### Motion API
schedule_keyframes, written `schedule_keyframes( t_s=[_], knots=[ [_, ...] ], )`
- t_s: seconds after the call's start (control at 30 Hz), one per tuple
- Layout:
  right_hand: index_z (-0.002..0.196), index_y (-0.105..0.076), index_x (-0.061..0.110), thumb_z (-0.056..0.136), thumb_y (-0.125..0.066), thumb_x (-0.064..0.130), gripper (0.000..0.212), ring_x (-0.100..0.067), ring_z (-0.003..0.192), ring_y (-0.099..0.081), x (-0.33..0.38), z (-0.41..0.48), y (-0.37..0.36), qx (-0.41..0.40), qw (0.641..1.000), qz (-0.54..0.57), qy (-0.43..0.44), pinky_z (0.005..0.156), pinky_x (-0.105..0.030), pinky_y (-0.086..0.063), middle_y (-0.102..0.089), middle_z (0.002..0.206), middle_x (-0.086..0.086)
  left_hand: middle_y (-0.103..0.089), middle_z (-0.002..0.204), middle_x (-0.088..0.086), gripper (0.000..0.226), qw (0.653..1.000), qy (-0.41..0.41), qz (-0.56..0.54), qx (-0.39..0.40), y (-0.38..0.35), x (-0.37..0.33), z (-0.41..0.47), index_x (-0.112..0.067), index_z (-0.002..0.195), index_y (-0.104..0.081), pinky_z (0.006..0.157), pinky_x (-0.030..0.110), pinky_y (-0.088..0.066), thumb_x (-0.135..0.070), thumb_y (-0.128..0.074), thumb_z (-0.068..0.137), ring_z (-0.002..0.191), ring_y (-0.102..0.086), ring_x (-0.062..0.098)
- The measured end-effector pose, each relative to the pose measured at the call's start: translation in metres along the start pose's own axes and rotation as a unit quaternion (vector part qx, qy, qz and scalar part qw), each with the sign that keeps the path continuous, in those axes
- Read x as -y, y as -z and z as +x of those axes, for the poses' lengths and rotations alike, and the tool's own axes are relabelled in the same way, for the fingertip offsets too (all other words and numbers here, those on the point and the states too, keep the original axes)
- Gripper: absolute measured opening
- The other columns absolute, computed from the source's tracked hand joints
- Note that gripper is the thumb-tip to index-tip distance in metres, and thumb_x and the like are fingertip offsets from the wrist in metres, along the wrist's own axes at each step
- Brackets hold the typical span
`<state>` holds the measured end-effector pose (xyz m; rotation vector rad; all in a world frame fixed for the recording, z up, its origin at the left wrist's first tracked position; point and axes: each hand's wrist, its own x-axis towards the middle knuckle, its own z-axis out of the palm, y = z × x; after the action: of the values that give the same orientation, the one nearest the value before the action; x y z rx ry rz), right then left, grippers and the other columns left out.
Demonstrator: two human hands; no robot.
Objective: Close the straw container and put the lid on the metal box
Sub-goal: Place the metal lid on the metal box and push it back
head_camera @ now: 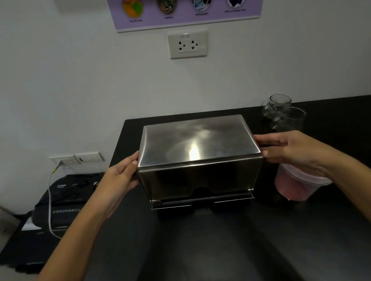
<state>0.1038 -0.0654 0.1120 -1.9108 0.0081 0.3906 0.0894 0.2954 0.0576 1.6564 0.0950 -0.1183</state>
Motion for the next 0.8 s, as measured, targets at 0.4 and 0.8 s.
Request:
schedule_keyframes(
  t_s=[0.4, 0.8],
  knots=[
    [0.137, -0.026, 0.035, 0.059, -0.062, 0.056, 0.089, -0.012, 0.123, -0.04, -0.04, -0.009, -0.04, -0.063, 0.994, 0.066, 0.065, 0.105, -0.036, -0.032, -0.042, 0.133, 0.009, -0.06, 0.12, -0.013, 0.069, 0.998, -0.053, 0.017, -0.033, -0.011, 0.012, -0.02, -0.033, 0.128, -0.048, 0.096, 0.024, -0.044, -0.058, -0.06, 0.065, 0.11, -0.056, 0.001],
    [0.118, -0.036, 0.033, 0.059, -0.08, 0.029, 0.075, -0.005, 0.107, -0.048, -0.066, 0.004, -0.068, -0.105, 0.991, -0.025, 0.082, 0.092, -0.024, -0.038, -0.051, 0.111, 0.015, -0.06, 0.113, -0.013, 0.098, 0.991, -0.06, 0.117, -0.004, -0.024, 0.044, 0.001, -0.027, 0.13, -0.039, 0.083, 0.014, -0.048, -0.048, -0.081, 0.044, 0.105, -0.057, 0.0]
  ],
)
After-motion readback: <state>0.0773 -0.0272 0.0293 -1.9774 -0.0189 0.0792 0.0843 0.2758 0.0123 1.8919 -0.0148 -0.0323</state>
